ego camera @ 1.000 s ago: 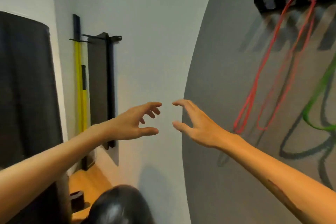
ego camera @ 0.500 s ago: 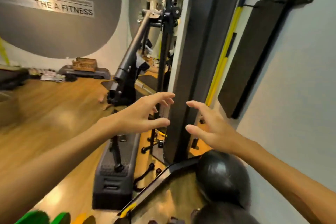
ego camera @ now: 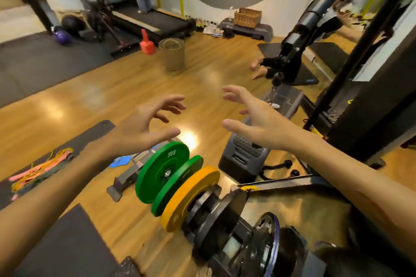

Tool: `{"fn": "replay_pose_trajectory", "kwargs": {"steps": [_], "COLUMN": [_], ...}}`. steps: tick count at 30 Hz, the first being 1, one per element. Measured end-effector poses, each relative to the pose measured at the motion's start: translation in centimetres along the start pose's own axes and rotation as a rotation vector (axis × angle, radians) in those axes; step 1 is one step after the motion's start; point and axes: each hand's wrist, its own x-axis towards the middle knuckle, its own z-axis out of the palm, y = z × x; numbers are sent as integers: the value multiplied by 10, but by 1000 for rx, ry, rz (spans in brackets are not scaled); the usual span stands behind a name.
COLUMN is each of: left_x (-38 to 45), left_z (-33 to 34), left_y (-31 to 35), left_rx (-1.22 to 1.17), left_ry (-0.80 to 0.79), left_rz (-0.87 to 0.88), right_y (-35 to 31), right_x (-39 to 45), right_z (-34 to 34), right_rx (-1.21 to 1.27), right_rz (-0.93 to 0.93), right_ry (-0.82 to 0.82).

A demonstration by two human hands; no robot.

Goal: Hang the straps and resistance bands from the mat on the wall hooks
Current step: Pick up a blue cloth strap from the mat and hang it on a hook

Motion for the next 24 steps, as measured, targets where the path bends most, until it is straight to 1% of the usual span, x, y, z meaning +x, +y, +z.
{"fn": "replay_pose_trajectory", "kwargs": {"steps": [3,7,9,14,16,18,21,24], "left_x": [-60,-117,-135,-176,-195,-216,-250,-277], "left_z": [-8,-14,-21,-39,-43,-50,-67,-97], "left_y": [-22,-37,-42,-69,-85,-108,-152,-199], "left_rx": [3,49,25,-64,-119,-139,-106,-99], "left_ry": [79,201,255,498,593,657,705,727], "left_rz": [-179,-354,-422,-520,-582,-651,-716,-815], "right_y": [-1,-19,-33,-60,-65,-70,-82,-103], "right_x": [10,34,53,102,121,145,190,239], "right_z": [39,89,113,170,189,212,258,311], "right_rx": [82,168,209,209,241,303,340,363], "right_rz": [-47,-117,-147,-226,-197,-127,-54,-12], "right_ry": [-65,-153,-174,-212,-225,-227,-261,-333]}}
